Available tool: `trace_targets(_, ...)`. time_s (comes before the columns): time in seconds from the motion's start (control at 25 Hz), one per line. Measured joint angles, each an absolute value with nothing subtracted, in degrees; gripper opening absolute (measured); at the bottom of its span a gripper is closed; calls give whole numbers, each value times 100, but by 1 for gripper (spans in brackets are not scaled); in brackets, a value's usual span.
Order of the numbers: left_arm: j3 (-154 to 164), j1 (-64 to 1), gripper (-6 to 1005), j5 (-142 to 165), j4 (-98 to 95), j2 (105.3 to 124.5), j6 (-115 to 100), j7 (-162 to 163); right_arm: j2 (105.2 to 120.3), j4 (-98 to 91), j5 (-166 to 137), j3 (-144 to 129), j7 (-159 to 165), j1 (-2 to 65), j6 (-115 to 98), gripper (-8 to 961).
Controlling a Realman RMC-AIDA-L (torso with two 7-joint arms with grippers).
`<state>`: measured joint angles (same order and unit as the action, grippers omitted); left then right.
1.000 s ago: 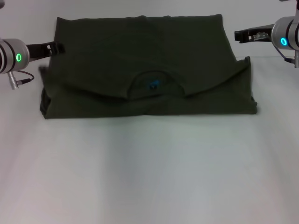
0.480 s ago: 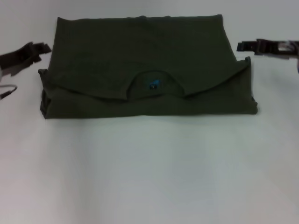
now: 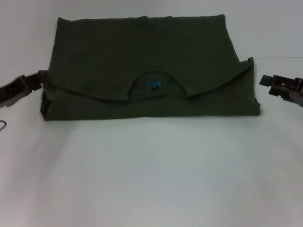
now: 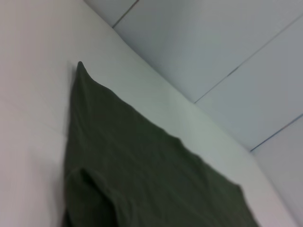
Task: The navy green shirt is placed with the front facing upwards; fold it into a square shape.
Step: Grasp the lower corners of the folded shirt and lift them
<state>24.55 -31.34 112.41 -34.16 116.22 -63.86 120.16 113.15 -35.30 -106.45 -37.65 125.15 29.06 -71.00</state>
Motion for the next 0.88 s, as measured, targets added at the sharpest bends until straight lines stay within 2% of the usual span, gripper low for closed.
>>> trace_targets(0.4, 3038, -3251, 425, 11257, -2874, 11799, -4975, 10874, 11267, -3260, -10614, -3578, 12261, 2899, -7263, 665)
trace_targets(0.64, 3018, -3223, 425, 11117, -2914, 11810, -4977, 10857, 11267, -3256, -10597, -3573, 12268, 2926, -7281, 664)
trace_targets(0.88, 3075, -3170, 468, 11130, -2896, 11843, -5011, 10746, 11268, -3252, -10590, -3561, 12299, 2927, -7264, 665)
